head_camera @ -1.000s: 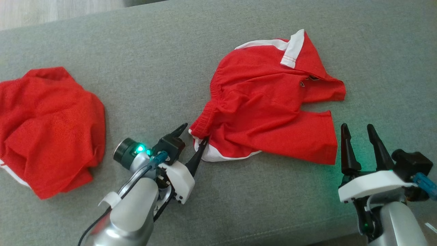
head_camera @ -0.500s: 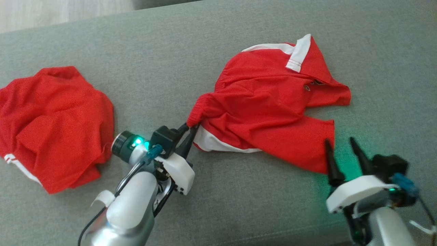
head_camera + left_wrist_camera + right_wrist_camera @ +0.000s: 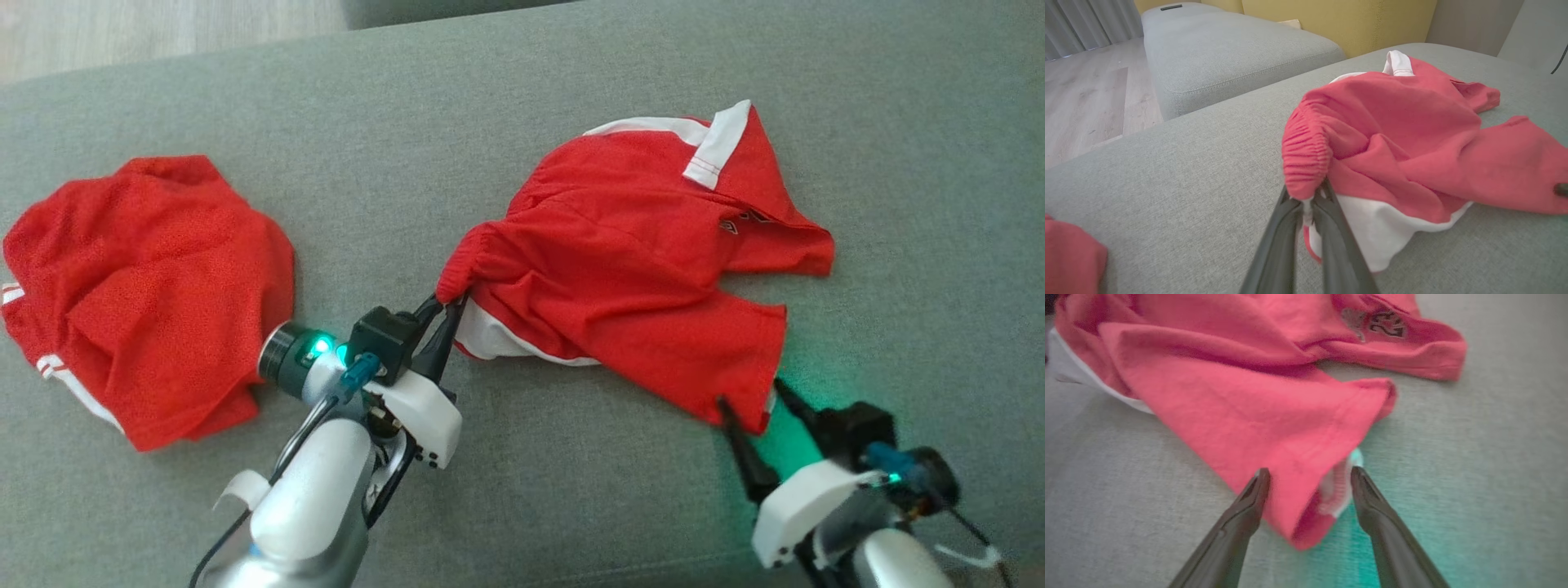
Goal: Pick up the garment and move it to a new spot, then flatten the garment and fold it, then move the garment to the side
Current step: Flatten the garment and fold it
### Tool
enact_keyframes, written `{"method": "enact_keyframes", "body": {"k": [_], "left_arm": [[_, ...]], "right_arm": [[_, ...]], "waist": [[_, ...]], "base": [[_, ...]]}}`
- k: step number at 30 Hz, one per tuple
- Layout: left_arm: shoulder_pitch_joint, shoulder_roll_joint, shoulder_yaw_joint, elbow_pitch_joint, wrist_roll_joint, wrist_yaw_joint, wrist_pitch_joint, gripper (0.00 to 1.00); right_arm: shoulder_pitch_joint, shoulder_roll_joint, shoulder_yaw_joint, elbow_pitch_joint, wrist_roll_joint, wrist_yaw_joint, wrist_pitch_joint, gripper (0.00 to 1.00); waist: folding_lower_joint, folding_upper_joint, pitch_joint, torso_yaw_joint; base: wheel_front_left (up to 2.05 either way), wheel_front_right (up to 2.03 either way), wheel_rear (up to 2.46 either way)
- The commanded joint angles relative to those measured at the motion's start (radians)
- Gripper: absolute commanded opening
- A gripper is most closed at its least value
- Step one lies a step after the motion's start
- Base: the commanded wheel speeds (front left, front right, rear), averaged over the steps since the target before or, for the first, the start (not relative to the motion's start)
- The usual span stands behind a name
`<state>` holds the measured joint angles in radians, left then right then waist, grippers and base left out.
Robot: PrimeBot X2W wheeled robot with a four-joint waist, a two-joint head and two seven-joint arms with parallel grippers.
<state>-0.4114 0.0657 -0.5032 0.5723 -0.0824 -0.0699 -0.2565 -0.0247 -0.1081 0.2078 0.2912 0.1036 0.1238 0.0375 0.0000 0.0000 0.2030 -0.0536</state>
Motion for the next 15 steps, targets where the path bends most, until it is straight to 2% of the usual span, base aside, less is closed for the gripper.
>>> {"method": "enact_keyframes", "body": {"k": [1,4,8,15], "left_arm": [[-0.016,0.012,0.039,-0.035,-0.003,0.006,-0.005,0.00],[-0.011,0.009,0.039,-0.035,-0.002,0.004,-0.005,0.00],[-0.005,0.006,0.038,-0.038,0.001,0.003,-0.005,0.00],[0.000,0.005,0.040,-0.048,0.008,0.000,-0.005,0.00]], "right_arm": [[-0.002,-0.011,-0.008,-0.036,-0.010,0.007,-0.001,1.00],[-0.007,0.013,-0.085,-0.028,0.011,0.007,-0.006,1.00],[-0.024,0.028,-0.150,-0.006,-0.036,0.007,-0.010,1.00],[-0.048,0.044,-0.144,0.046,-0.054,0.007,-0.009,1.00]], "waist": [[0.0000,0.0000,-0.005,0.002],[0.0000,0.0000,-0.012,0.006],[0.0000,0.0000,-0.017,0.012],[0.0000,0.0000,-0.015,0.016]], "base": [[0.00,0.00,0.00],[0.00,0.00,0.00],[0.00,0.00,0.00],[0.00,0.00,0.00]]}}
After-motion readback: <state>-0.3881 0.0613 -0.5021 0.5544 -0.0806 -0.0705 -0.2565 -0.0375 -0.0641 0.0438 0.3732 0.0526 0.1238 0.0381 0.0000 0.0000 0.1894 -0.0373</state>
